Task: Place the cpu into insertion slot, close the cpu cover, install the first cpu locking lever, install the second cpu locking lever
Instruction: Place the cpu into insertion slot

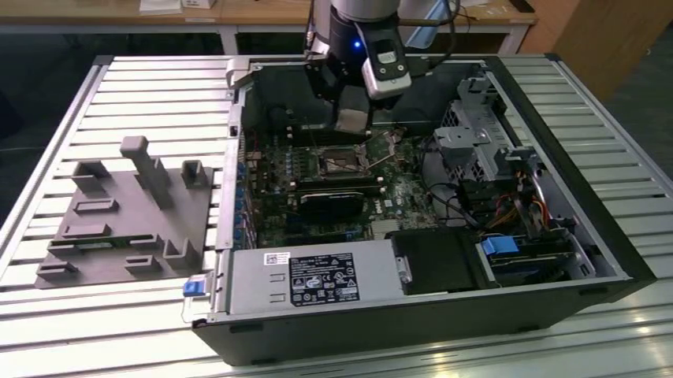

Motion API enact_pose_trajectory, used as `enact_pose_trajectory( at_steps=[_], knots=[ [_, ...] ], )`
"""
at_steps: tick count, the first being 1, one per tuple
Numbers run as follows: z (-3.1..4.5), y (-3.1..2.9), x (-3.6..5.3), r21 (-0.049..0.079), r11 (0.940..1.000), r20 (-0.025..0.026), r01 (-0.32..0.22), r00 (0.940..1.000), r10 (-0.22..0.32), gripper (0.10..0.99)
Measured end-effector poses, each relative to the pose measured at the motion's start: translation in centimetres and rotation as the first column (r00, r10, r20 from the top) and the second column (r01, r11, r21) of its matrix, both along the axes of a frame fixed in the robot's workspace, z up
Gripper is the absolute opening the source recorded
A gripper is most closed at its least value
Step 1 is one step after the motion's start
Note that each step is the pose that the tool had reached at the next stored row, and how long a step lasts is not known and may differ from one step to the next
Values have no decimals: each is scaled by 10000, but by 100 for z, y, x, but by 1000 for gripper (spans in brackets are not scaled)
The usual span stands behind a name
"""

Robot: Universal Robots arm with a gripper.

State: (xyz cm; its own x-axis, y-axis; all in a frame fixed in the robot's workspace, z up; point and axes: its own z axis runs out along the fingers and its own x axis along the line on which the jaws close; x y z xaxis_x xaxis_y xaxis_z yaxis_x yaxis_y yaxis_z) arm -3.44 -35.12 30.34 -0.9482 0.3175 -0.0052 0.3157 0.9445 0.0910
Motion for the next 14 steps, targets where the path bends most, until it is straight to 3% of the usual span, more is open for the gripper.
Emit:
enact_pose_trajectory(
  at_steps=[4, 7, 11, 14],
  knots=[
    [-24, 0, 0, -1, 9974, -1, 717, 9974, -717, 537],
    [-37, 0, 0, -1, 9920, 0, 1263, 9920, -1263, 537],
    [-51, 0, 0, 0, 9799, -1, 1995, 9799, -1995, 537],
    [-60, 0, 0, -1, 9673, 0, 2536, 9673, -2536, 537]
  ],
)
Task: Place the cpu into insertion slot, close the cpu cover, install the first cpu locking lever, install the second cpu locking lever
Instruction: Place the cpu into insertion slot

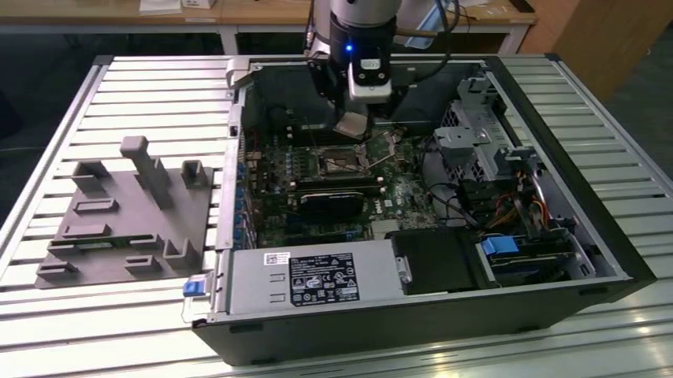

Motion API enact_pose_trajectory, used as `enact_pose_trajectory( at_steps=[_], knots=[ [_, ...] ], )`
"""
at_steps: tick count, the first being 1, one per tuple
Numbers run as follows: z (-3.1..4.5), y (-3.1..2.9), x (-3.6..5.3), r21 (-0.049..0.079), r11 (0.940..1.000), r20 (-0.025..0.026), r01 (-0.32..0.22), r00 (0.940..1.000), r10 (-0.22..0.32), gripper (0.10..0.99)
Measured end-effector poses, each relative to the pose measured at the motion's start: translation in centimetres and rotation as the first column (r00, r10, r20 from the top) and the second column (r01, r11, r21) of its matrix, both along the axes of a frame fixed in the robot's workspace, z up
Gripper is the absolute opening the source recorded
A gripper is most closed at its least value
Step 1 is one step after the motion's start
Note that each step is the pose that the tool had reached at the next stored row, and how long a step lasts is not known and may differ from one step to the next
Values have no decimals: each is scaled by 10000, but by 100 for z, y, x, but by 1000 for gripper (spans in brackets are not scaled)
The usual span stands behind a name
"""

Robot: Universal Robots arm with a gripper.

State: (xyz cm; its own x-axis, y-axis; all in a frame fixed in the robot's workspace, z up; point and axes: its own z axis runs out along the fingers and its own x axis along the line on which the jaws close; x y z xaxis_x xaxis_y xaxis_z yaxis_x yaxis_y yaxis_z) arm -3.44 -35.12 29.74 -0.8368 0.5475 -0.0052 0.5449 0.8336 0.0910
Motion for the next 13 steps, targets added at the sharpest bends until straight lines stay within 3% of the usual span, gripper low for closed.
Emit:
enact_pose_trajectory(
  at_steps=[6, 10, 13],
  knots=[
    [-23, 0, 0, 0, 9941, 0, 1084, 9941, -1084, 537],
    [-35, 0, 0, 0, 9840, 0, 1782, 9840, -1782, 537],
    [-45, 0, 0, 0, 9728, 0, 2317, 9728, -2317, 537]
  ],
)
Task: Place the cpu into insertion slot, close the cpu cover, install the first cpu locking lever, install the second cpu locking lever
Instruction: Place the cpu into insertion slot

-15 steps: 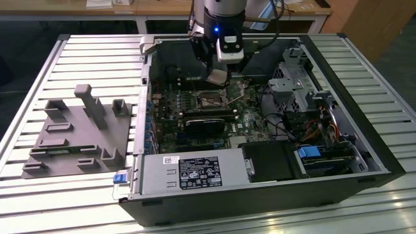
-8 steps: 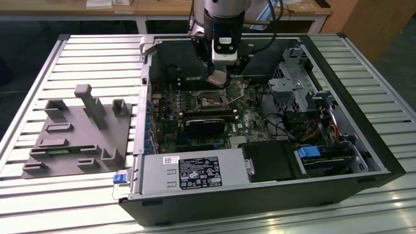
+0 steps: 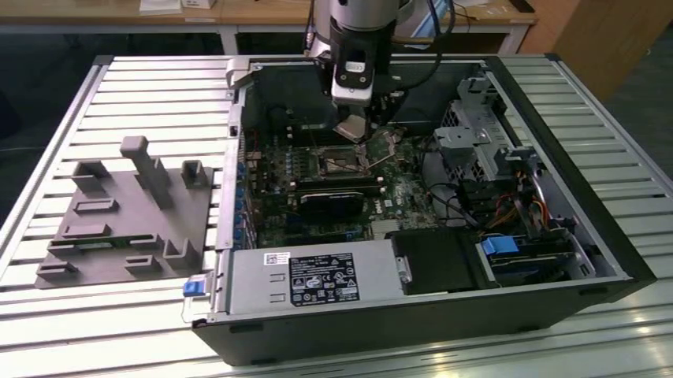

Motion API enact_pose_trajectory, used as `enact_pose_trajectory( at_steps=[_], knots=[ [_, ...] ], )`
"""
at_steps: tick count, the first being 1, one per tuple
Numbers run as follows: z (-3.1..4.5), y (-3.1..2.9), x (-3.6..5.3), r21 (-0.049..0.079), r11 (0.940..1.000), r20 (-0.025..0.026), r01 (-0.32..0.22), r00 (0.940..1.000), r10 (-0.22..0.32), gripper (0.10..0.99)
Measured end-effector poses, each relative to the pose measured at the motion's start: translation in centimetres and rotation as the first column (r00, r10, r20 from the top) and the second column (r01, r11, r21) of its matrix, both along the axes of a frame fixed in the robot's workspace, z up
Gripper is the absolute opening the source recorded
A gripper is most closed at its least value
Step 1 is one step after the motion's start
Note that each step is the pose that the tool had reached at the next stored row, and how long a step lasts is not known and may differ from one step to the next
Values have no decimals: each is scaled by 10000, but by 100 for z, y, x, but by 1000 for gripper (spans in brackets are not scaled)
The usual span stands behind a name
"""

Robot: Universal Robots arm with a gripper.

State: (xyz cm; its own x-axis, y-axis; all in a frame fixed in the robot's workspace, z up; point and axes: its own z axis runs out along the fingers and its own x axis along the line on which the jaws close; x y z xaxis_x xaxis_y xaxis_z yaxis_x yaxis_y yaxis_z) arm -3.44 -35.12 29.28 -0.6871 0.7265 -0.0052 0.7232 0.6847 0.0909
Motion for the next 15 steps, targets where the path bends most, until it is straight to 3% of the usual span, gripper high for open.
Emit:
enact_pose_trajectory(
  at_steps=[3, 7, 11, 15],
  knots=[
    [-11, 0, 0, 0, 9986, 0, 538, 9986, -538, 537],
    [-26, 0, 0, 0, 9921, 0, 1255, 9921, -1255, 537],
    [-38, 0, 0, 0, 9802, 0, 1982, 9802, -1982, 537],
    [-52, 0, 0, 0, 9631, 0, 2691, 9631, -2691, 537]
  ],
)
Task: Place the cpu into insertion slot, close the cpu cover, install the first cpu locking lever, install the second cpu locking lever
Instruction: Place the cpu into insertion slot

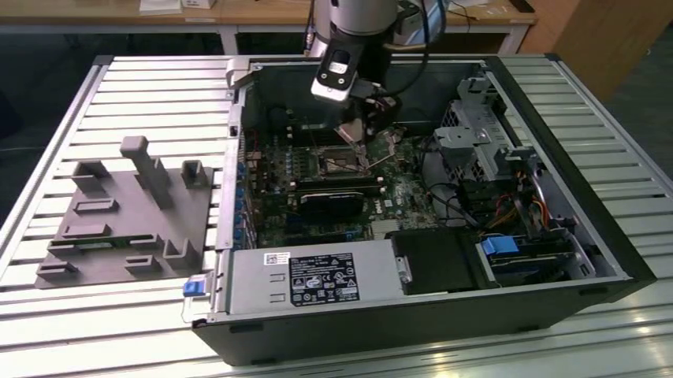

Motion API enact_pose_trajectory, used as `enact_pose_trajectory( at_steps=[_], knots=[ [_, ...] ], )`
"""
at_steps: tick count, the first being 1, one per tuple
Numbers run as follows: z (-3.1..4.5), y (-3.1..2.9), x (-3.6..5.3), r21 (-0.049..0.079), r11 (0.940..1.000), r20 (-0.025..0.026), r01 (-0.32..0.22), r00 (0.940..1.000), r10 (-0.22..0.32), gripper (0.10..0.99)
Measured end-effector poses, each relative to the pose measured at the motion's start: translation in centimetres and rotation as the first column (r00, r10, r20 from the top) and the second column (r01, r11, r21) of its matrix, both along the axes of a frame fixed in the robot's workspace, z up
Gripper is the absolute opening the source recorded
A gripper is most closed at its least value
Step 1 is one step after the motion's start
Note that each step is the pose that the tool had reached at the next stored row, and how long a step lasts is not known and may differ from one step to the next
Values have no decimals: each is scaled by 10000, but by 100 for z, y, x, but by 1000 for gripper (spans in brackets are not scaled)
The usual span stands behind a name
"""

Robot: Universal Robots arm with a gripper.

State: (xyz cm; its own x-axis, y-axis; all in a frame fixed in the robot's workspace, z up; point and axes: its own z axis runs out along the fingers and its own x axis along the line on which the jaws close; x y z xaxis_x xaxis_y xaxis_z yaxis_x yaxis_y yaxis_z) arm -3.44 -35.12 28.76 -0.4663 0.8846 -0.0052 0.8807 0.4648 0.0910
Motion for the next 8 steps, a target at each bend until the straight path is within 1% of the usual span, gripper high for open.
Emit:
enact_pose_trajectory(
  at_steps=[2, 4, 6, 8],
  knots=[
    [-7, 0, 0, 0, 9994, 0, 360, 9994, -360, 537],
    [-14, 0, 0, 0, 9974, 0, 718, 9974, -718, 537],
    [-22, 0, 0, 0, 9942, 0, 1076, 9942, -1076, 537],
    [-30, 0, 0, 0, 9895, 0, 1444, 9895, -1444, 537]
  ],
)
